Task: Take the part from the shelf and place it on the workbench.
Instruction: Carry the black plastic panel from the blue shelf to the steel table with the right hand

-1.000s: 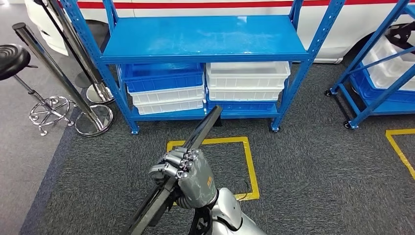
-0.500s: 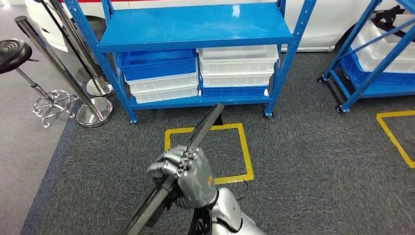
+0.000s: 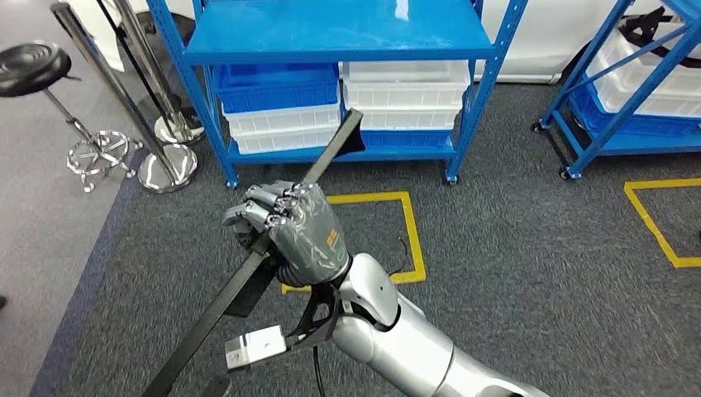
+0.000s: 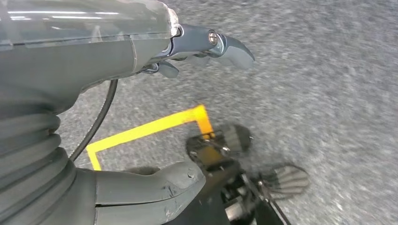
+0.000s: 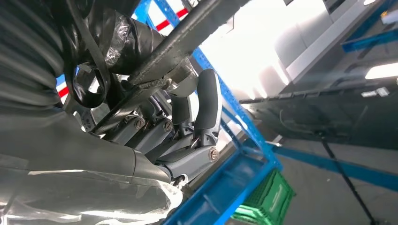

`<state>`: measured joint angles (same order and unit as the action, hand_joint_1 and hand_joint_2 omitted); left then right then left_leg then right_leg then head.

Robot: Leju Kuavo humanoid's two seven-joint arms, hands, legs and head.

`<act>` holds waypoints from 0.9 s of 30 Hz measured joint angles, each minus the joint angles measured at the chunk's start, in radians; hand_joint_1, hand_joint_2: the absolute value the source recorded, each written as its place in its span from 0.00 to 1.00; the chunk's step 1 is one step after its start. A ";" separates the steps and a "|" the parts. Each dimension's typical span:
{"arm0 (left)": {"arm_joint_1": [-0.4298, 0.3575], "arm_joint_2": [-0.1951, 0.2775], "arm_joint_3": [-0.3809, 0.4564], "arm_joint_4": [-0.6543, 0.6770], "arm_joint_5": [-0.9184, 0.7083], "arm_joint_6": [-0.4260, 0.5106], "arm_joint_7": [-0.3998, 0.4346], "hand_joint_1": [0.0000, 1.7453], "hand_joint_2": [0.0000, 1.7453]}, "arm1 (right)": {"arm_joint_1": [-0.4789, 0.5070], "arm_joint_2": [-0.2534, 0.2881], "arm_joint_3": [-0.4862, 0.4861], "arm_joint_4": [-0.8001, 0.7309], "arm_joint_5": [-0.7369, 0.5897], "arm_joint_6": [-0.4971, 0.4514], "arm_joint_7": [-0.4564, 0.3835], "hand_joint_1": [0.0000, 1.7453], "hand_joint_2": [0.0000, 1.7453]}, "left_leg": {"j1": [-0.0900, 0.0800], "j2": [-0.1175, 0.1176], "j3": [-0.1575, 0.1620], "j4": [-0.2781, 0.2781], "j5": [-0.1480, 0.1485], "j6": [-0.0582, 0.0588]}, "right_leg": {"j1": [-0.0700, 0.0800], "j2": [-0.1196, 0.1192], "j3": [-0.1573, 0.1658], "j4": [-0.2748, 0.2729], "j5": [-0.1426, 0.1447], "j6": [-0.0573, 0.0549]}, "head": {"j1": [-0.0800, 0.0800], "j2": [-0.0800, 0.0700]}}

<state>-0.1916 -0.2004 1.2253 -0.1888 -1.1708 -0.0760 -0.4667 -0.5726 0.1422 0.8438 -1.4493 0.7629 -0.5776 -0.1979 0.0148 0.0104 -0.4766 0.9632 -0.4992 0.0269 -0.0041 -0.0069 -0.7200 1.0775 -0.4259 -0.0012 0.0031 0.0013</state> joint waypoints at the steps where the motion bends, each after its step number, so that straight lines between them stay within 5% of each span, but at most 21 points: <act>1: 0.000 0.000 0.000 0.000 0.001 0.002 0.001 0.00 1.00 | 0.000 0.000 0.000 0.004 -0.002 -0.001 0.000 1.00 1.00 | -0.002 0.002 -0.016 0.003 0.012 0.005 | -0.002 0.002 -0.014 0.055 -0.056 0.004 | 0.000 0.000; 3: -0.001 -0.001 0.000 0.000 0.001 0.004 0.003 0.00 1.00 | 0.001 0.000 0.000 0.011 -0.009 -0.005 0.000 1.00 1.00 | -0.003 0.003 -0.053 0.012 0.036 0.009 | -0.003 0.002 -0.037 0.185 -0.126 0.009 | 0.000 0.000; 5: -0.001 -0.001 0.000 0.000 0.000 0.005 0.006 0.00 1.00 | 0.003 -0.001 0.001 0.017 -0.012 -0.008 -0.002 1.00 1.00 | -0.004 0.003 -0.095 0.027 0.055 0.006 | -0.003 0.002 -0.023 0.243 -0.096 0.011 | 0.000 0.000; 7: -0.003 -0.001 -0.001 0.000 -0.002 0.005 0.008 0.00 1.00 | 0.004 -0.001 0.002 0.020 -0.012 -0.010 -0.007 1.00 1.00 | -0.004 0.003 -0.134 0.046 0.072 0.001 | -0.003 0.002 0.055 0.177 -0.051 0.005 | 0.000 0.000; 10: -0.008 -0.004 -0.006 0.000 -0.004 0.006 0.009 0.00 1.00 | 0.003 0.001 0.005 0.021 -0.013 -0.013 -0.013 1.00 1.00 | -0.006 0.002 -0.166 0.062 0.096 -0.014 | 0.006 0.004 0.188 -0.011 -0.097 -0.010 | -0.001 0.000; 13: -0.012 -0.004 -0.008 0.000 -0.004 0.010 0.007 0.00 1.00 | 0.005 0.002 0.007 0.023 -0.015 -0.015 -0.014 1.00 1.00 | -0.004 -0.001 -0.179 0.059 0.113 -0.033 | 0.007 0.002 0.191 -0.054 -0.089 -0.029 | -0.001 0.000; 15: -0.013 -0.004 -0.009 0.000 -0.003 0.013 0.001 0.00 1.00 | 0.006 0.003 0.008 0.025 -0.017 -0.015 -0.014 1.00 1.00 | -0.002 -0.004 -0.199 0.103 0.057 -0.042 | 0.001 -0.001 0.170 -0.064 -0.065 -0.045 | -0.001 0.000; 17: -0.014 -0.004 -0.011 0.000 -0.001 0.020 -0.013 0.00 1.00 | 0.008 0.005 0.009 0.027 -0.021 -0.015 -0.014 1.00 1.00 | 0.000 -0.005 -0.229 0.214 -0.035 -0.050 | 0.001 -0.001 0.143 -0.064 -0.043 -0.052 | -0.001 0.000; 19: -0.014 -0.005 -0.016 0.000 -0.001 0.025 -0.021 0.00 1.00 | 0.012 0.005 0.010 0.031 -0.026 -0.016 -0.014 1.00 1.00 | 0.002 -0.004 -0.245 0.322 -0.062 -0.056 | 0.001 -0.002 0.114 -0.062 -0.020 -0.051 | -0.001 0.000; 21: -0.015 -0.005 -0.021 0.000 -0.003 0.024 -0.021 0.00 1.00 | 0.015 0.005 0.011 0.037 -0.030 -0.016 -0.015 1.00 1.00 | 0.003 -0.004 -0.212 0.326 -0.008 -0.056 | 0.001 -0.003 0.085 -0.058 0.000 -0.047 | -0.001 0.000; 22: -0.016 -0.004 -0.023 0.000 -0.003 0.023 -0.021 0.00 1.00 | 0.016 0.005 0.011 0.039 -0.032 -0.016 -0.016 1.00 1.00 | 0.003 -0.005 -0.169 0.277 0.017 -0.053 | 0.001 -0.003 0.073 -0.055 0.009 -0.044 | -0.001 0.000; 25: -0.021 -0.002 -0.026 0.000 -0.004 0.024 -0.023 0.00 1.00 | 0.015 0.009 0.012 0.043 -0.041 -0.016 -0.025 1.00 1.00 | -0.003 -0.005 -0.020 0.068 -0.008 -0.037 | 0.005 -0.003 0.055 -0.047 0.031 -0.030 | -0.001 0.000; 27: -0.021 -0.001 -0.026 0.000 -0.002 0.024 -0.023 0.00 1.00 | 0.013 0.012 0.013 0.047 -0.054 -0.013 -0.039 1.00 1.00 | -0.006 -0.005 0.000 0.019 -0.022 -0.026 | 0.005 -0.005 0.053 -0.050 0.049 -0.019 | 0.000 0.000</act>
<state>-0.2124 -0.2017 1.1992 -0.1892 -1.1726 -0.0523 -0.4897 -0.5598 0.1544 0.8571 -1.4024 0.7087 -0.5910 -0.2364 0.0092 0.0057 -0.4766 0.9822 -0.5207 0.0009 0.0012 -0.0121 -0.6666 1.0277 -0.3767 -0.0203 0.0027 0.0014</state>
